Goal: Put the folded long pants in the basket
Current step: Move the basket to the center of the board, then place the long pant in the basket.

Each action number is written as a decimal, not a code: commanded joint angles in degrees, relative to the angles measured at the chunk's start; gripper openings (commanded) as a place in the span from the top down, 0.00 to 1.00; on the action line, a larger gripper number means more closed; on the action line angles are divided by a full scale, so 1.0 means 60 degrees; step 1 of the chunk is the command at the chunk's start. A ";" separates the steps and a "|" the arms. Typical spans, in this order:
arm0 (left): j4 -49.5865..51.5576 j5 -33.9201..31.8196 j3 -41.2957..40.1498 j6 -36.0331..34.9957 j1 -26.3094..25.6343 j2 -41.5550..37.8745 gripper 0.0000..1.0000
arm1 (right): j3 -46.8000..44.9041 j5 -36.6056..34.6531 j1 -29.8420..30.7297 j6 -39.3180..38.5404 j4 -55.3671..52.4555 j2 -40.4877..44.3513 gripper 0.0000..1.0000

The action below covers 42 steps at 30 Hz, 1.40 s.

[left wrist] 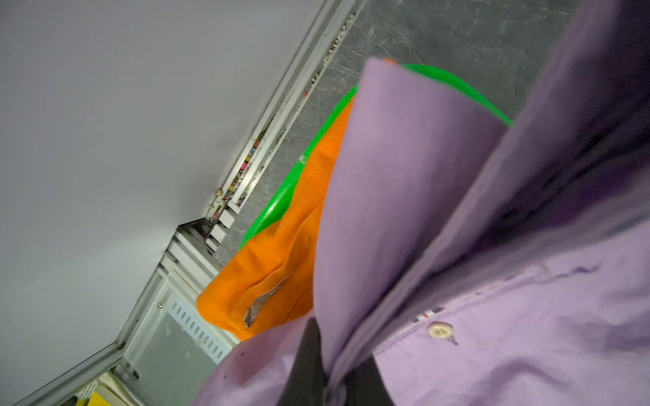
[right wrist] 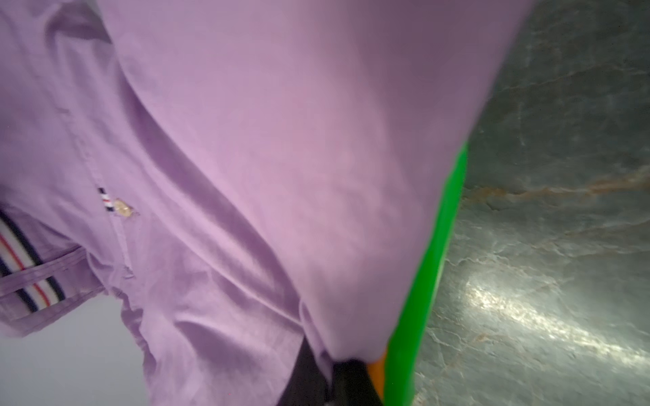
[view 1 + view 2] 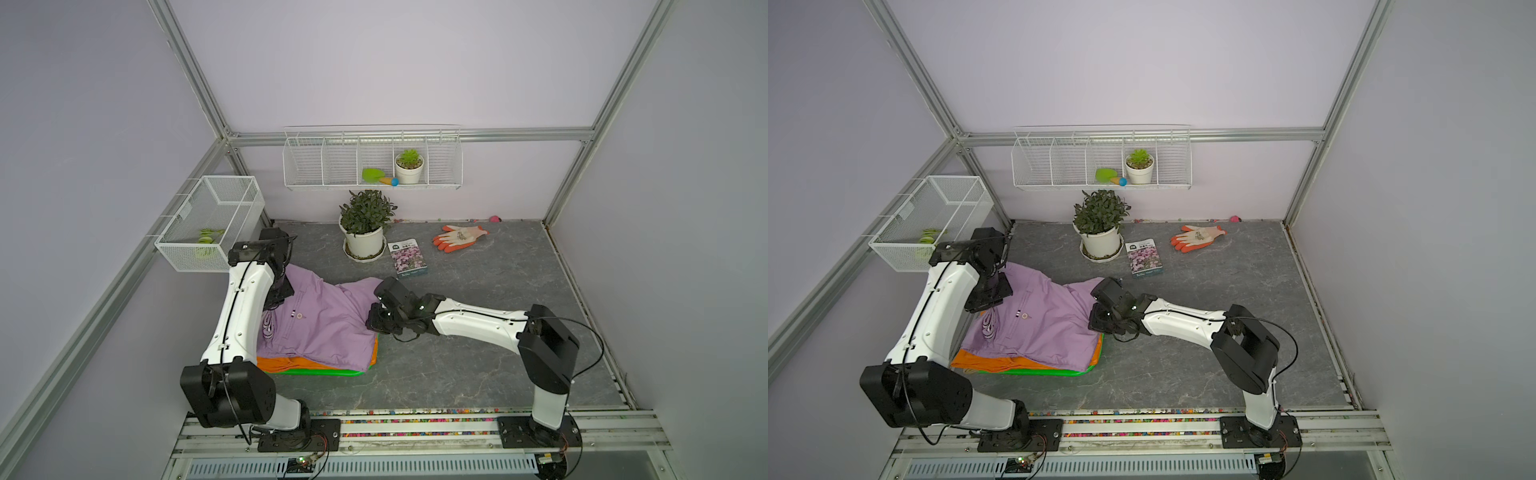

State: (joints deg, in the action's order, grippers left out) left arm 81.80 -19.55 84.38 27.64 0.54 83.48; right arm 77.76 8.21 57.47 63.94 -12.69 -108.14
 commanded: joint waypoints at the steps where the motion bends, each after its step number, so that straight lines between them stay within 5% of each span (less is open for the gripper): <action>1: -0.0535 0.1510 -0.0455 -0.0256 0.0043 -0.0437 1.00 | -0.0896 0.0259 -0.0155 -0.0541 -0.0641 -0.0020 1.00; 9: -0.1458 0.6203 -0.2302 -0.0641 -0.0068 -0.1139 1.00 | -0.2581 0.0944 -0.2109 -0.2590 -0.1889 0.1463 1.00; 14: -0.2995 0.8260 -0.3553 0.0388 -0.1429 -0.2019 1.00 | -0.3217 0.1713 -0.4067 -0.4529 -0.3491 0.2946 1.00; 22: -0.2291 0.7867 -0.2539 0.1107 -0.2052 -0.2156 1.00 | -0.1548 0.2134 -0.4948 -0.6082 -0.5502 0.3930 1.00; 30: -0.1430 0.9636 -0.1443 0.1339 -0.2013 -0.2292 1.00 | 0.0110 0.2405 -0.5364 -0.6248 -0.7061 0.3914 1.00; 37: -0.1917 1.0784 -0.2451 0.1667 -0.1614 -0.2977 1.00 | 0.0240 0.3309 -0.6172 -0.6276 -0.7563 0.4104 1.00; 42: -0.2191 0.9463 -0.4190 0.1516 -0.1613 -0.3180 1.00 | -0.0836 0.3479 -0.6213 -0.6037 -0.6361 0.4030 1.00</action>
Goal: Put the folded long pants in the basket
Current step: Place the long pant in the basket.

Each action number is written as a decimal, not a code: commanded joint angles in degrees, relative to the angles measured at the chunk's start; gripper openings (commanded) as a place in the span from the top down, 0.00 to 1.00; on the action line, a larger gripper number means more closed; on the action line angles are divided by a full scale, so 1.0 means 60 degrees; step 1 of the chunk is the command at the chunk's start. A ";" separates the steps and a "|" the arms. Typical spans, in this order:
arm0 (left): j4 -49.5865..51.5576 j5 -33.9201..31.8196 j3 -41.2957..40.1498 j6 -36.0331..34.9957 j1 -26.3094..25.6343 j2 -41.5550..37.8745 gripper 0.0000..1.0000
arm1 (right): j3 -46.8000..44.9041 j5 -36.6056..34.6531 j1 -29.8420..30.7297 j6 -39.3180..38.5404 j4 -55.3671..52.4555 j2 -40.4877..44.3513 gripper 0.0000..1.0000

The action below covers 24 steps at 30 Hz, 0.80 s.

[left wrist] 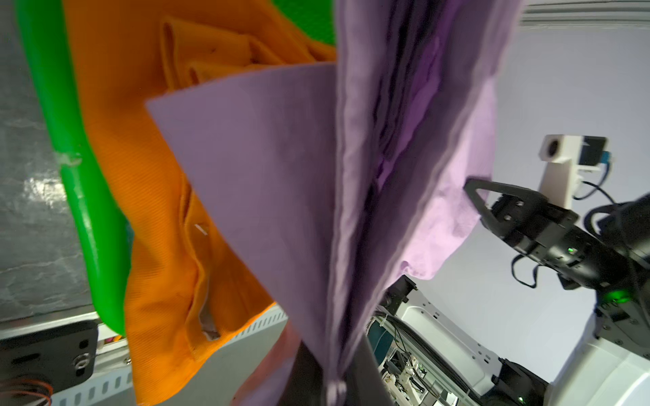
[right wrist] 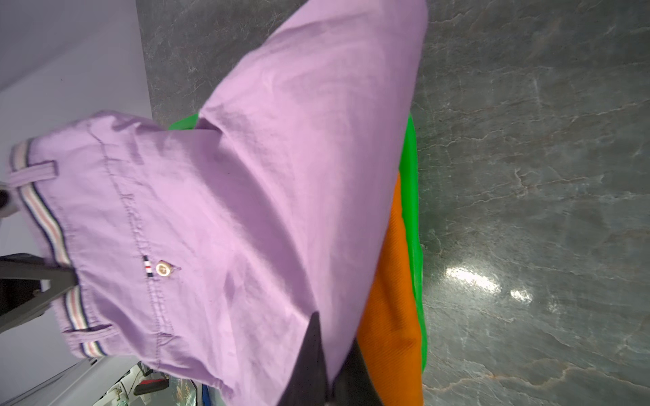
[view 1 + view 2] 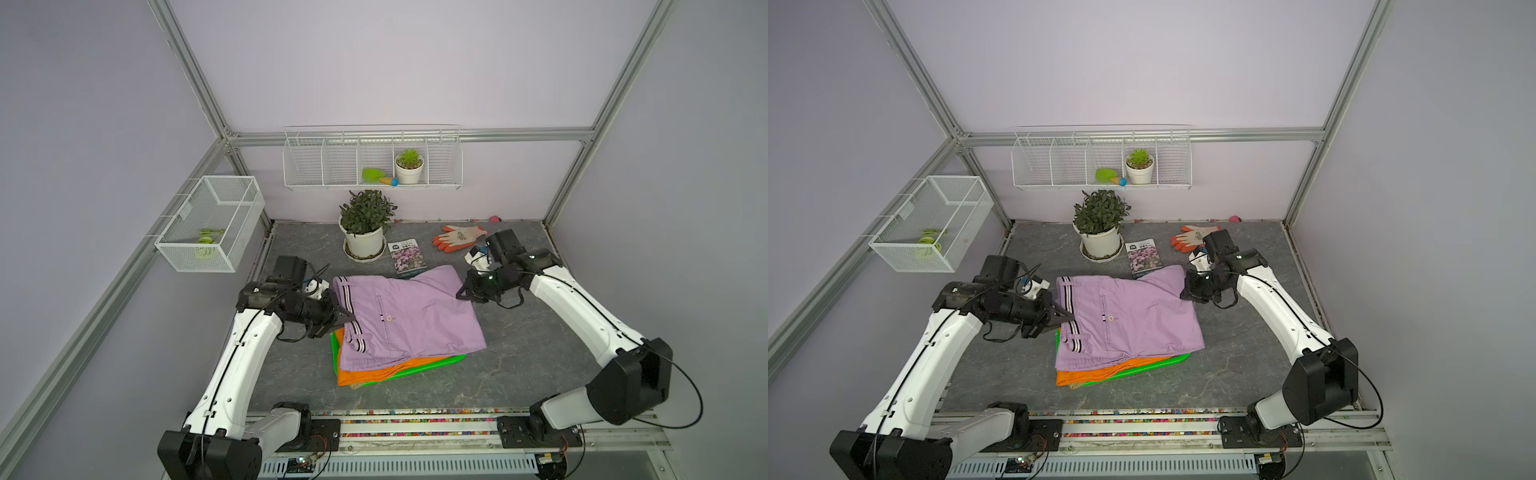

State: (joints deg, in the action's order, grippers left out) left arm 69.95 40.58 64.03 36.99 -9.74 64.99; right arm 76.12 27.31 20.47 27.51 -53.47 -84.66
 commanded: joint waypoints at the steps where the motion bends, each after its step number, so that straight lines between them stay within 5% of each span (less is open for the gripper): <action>1: -0.0376 -0.0696 -0.1179 -0.0039 0.0100 -0.0134 1.00 | -0.0762 0.0304 -0.0046 0.0131 0.0700 0.0032 1.00; 7: -0.1128 -0.1349 -0.2744 0.0070 0.0103 -0.0178 1.00 | -0.1800 0.0157 -0.0042 0.0361 0.2095 -0.0285 1.00; 14: -0.1455 -0.1291 -0.2546 0.0149 0.0099 -0.0532 1.00 | -0.1930 0.0179 -0.0050 0.0163 0.2744 -0.0001 0.97; 16: -0.1359 -0.1303 -0.2342 0.0114 0.0103 -0.0498 0.97 | -0.1710 0.0306 -0.0050 0.0169 0.2833 0.0068 0.86; 19: -0.0902 -0.1378 -0.2090 -0.0196 0.0099 -0.0255 0.82 | -0.1275 0.0089 -0.0094 -0.0044 0.2672 0.0032 0.53; 24: -0.0225 -0.1958 -0.1297 -0.0300 0.0100 -0.0495 0.79 | -0.0627 -0.0324 -0.0297 -0.0018 0.3051 -0.0323 0.39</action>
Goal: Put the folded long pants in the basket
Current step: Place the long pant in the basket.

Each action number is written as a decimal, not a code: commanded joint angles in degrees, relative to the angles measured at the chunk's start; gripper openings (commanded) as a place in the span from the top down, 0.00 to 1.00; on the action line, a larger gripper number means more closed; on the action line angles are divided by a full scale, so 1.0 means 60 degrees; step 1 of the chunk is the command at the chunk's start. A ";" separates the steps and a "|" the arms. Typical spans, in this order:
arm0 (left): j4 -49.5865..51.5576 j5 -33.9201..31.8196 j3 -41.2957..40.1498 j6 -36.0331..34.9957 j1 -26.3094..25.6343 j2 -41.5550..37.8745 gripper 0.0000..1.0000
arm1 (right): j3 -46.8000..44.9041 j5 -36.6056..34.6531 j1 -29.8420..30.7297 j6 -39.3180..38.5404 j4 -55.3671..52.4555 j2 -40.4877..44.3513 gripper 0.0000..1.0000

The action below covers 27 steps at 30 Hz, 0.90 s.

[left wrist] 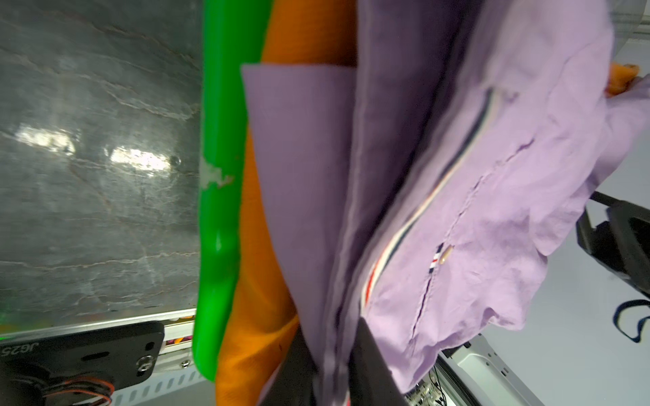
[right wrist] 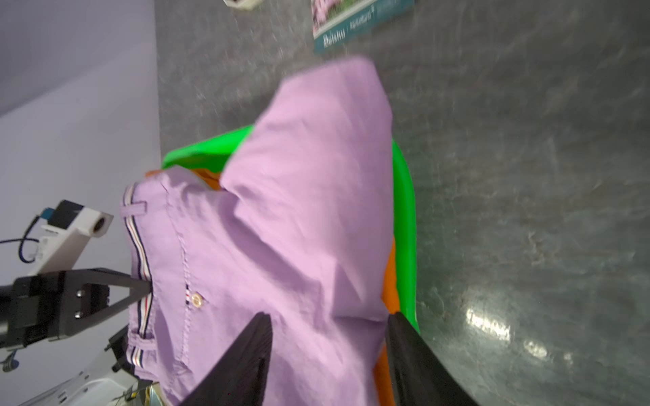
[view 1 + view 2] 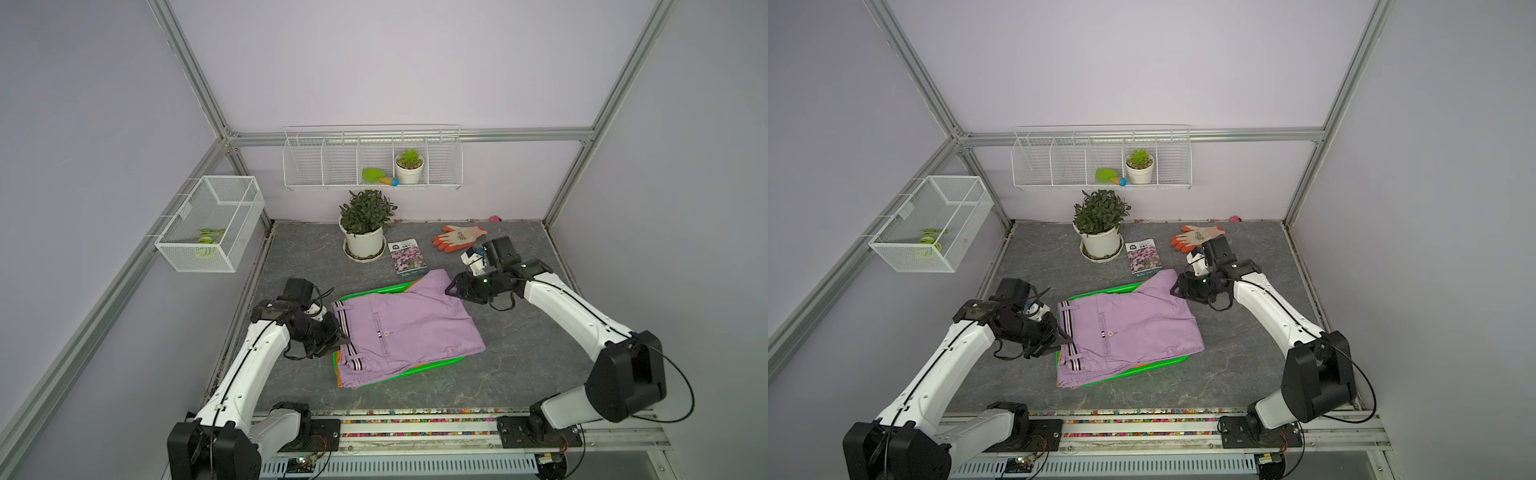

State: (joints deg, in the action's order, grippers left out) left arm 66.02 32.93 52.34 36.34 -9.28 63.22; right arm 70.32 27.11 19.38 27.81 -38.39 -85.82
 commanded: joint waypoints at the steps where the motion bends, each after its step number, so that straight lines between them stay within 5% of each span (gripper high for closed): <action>1: 0.0497 -0.0704 0.0801 -0.0167 0.0023 -0.0222 0.79 | 0.0448 -0.0276 -0.0122 -0.0068 0.0686 -0.0286 0.38; 8: 0.0993 -0.0391 0.1447 -0.0376 0.0023 -0.0235 0.79 | 0.2193 0.0062 -0.0124 -0.0257 -0.0256 -0.2364 0.38; 15: 0.0192 0.1475 0.1219 -0.0739 -0.0233 -0.0630 0.87 | 0.2472 0.0342 -0.0129 -0.0198 -0.0074 -0.3150 0.40; 22: -0.1057 0.1789 -0.0014 -0.0068 -0.1396 -0.0430 0.95 | 0.2492 0.0908 -0.0136 0.0159 0.0678 -0.3088 0.67; 27: -0.1376 0.1963 -0.1109 0.0190 -0.1468 -0.0973 0.97 | 0.2375 0.1067 -0.0125 0.0318 0.1802 -0.2808 0.86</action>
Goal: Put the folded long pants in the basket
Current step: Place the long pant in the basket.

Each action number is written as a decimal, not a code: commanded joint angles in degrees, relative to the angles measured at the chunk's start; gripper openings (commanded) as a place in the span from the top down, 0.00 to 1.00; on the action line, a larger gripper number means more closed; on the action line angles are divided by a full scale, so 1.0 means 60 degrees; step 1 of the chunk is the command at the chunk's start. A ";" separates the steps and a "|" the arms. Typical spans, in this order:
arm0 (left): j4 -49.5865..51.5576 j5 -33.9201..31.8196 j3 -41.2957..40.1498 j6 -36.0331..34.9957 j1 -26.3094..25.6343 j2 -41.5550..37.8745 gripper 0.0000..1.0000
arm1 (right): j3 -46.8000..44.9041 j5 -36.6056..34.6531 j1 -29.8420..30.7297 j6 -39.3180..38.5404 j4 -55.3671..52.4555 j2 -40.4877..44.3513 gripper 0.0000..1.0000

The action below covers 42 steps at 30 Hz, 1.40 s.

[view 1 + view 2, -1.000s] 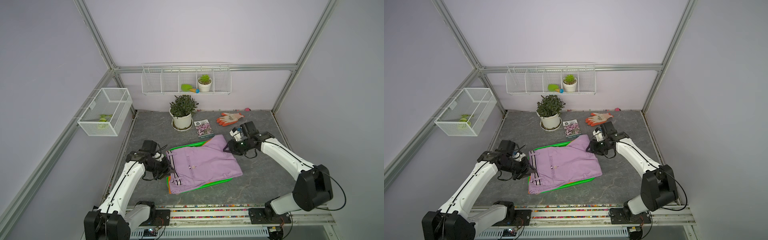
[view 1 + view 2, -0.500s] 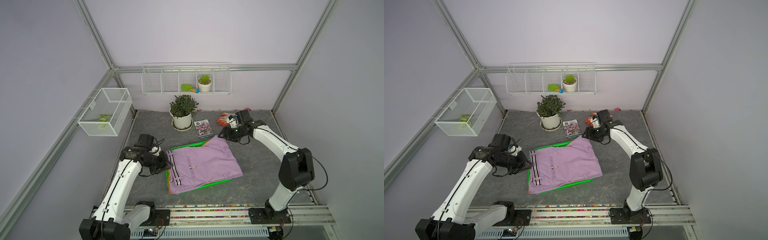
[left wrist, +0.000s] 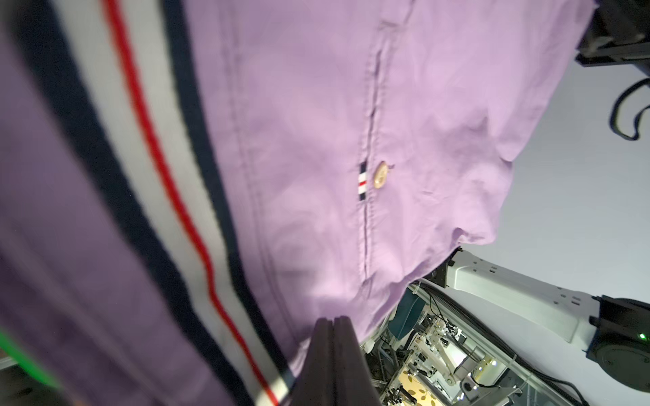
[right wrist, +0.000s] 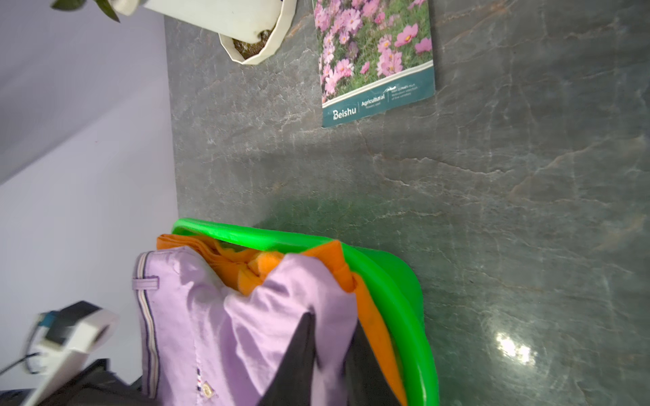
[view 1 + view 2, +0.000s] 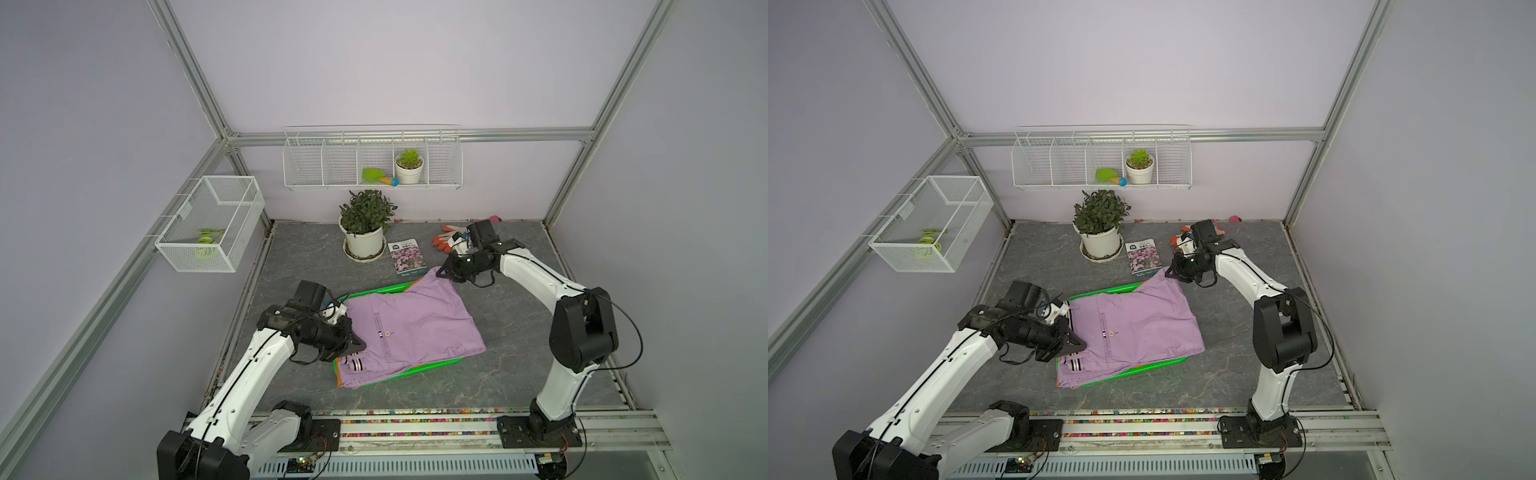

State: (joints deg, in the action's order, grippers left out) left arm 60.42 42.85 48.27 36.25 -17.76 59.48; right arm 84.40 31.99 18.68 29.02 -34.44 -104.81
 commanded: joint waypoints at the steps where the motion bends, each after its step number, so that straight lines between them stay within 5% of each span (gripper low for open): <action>1: -0.0508 0.0430 -0.0651 0.0282 -0.0063 -0.0452 0.97 | -0.0011 0.0370 -0.0007 0.0190 0.1434 0.0396 0.88; 7: -0.0213 0.0402 -0.1326 0.0246 -0.0075 -0.0940 0.97 | -0.1977 0.0144 -0.0007 0.0948 0.4814 0.1425 0.91; 11: -0.0146 0.0359 -0.1305 0.0243 -0.0073 -0.0998 0.94 | -0.1954 0.0024 -0.0116 0.0701 0.3791 0.1232 0.75; 14: -0.0117 0.0280 -0.0679 0.0226 -0.0074 -0.0855 0.89 | -0.2370 -0.0489 -0.0163 0.0592 0.3471 0.1871 0.49; 18: -0.0196 -0.0023 0.0781 0.0260 -0.0060 -0.0540 0.87 | -0.2559 -0.1876 -0.0168 0.0148 0.1979 0.3534 0.40; 21: -0.0503 -0.0311 0.1589 0.0257 -0.0062 -0.0018 0.86 | -0.3148 -0.1846 -0.0155 0.0337 0.1559 0.4884 0.42; 24: -0.1099 -0.0264 0.1856 0.0412 -0.0071 0.0658 0.88 | -0.4023 -0.0497 -0.0014 0.0904 0.1488 0.5690 0.47; 28: -0.1531 0.0441 0.1544 0.0356 -0.0162 0.1052 0.96 | -0.5501 0.0489 0.0664 0.1407 0.1386 0.6207 0.64; 35: -0.1422 0.1127 -0.1236 0.0616 -0.0238 -0.0881 0.97 | -0.7902 0.0151 0.1534 0.1448 0.0896 0.7494 0.79; 42: -0.1383 0.0818 -0.3259 0.1561 -0.0242 -0.2633 0.96 | -0.8837 -0.0694 0.1533 0.1185 0.0872 0.7867 0.79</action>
State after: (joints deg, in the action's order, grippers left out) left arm 48.69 49.58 32.18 43.09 -18.92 44.66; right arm 34.00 32.84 27.55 37.23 -23.64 -56.23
